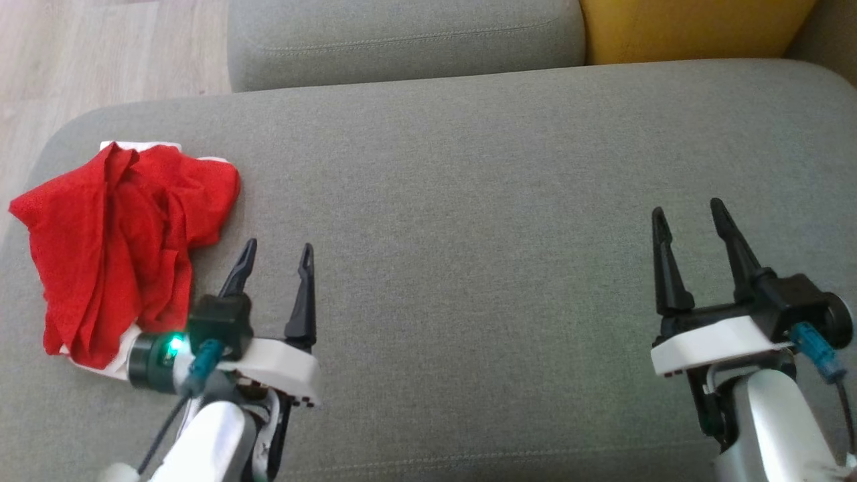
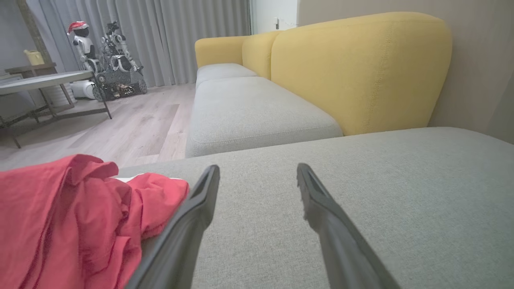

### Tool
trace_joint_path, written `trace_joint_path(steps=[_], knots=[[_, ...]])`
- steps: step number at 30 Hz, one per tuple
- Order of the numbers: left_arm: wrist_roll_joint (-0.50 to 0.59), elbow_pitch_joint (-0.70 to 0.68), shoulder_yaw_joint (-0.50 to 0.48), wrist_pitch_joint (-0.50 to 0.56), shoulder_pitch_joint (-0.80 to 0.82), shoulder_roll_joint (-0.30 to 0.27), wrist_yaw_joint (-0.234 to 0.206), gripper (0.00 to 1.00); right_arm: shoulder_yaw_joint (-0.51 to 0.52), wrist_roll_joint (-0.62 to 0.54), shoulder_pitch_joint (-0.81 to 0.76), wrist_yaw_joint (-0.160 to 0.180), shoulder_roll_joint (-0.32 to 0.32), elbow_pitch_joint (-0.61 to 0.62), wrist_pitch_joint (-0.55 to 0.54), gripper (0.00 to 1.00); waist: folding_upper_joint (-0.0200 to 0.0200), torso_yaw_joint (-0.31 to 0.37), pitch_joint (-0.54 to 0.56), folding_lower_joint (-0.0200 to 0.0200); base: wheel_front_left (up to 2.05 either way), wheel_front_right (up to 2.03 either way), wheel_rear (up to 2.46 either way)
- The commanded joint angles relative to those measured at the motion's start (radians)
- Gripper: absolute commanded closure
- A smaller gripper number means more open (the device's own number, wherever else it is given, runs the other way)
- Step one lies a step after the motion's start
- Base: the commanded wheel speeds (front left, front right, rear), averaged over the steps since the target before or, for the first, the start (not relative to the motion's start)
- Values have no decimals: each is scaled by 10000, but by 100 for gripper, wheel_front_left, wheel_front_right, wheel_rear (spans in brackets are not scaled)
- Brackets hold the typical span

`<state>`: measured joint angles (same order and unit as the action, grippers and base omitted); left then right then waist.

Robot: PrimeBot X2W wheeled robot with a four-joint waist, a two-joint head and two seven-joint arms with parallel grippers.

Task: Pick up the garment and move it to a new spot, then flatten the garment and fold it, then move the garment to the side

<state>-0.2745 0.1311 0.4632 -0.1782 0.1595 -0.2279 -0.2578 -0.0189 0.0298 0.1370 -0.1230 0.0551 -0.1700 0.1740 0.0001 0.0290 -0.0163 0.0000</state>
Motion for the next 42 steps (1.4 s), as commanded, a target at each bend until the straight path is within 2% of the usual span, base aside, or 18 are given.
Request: trace_joint_path(steps=[1, 6, 8, 12, 15, 19, 24, 29, 42], knots=[[298, -396, -109, -127, 700, -262, -153, 0, -263, -195, 583, -63, -16, 312, 164, 0, -1, -9, -5, 0, 0, 0, 0], [642, -521, 366, -273, 833, -418, -543, 0, -394, -213, 621, -66, -35, 265, 312, 0, -1, -35, -4, 0, 0, 0, 0], [259, -670, 208, -332, 757, -206, -652, 0, -417, -48, 610, -67, -43, 272, 371, 0, -1, -45, -1, 0, 0, 0, 0], [-393, -683, -397, -449, 482, 132, -156, 0, -564, 1091, 598, -69, -50, 119, 489, 0, -1, -53, 46, 0, 0, 0, 0], [-556, -512, -948, -537, 265, 462, 276, 0, -666, 1368, 653, -71, -50, -33, 578, 0, -1, -50, 71, 0, 0, 0, 0], [-327, -87, -1475, -654, 68, 862, 887, 0, -737, 1884, 692, -73, -50, -317, 695, 0, -1, -47, 105, 0, 0, 0, 0], [298, 424, -1946, -801, -44, 1243, 1424, 0, -825, 2403, 774, -76, -48, -699, 843, 0, -1, -43, 144, 0, 0, 0, 0], [658, 813, -2262, -835, -80, 1478, 1784, 0, -870, 2460, 816, -77, -48, -876, 878, 0, -1, -25, 149, 0, 0, 0, 0], [1198, 965, -2716, -835, -47, 1716, 2214, 0, -806, 2170, 833, -77, -48, -971, 878, 0, -1, -80, 88, 0, 0, 0, 0]])
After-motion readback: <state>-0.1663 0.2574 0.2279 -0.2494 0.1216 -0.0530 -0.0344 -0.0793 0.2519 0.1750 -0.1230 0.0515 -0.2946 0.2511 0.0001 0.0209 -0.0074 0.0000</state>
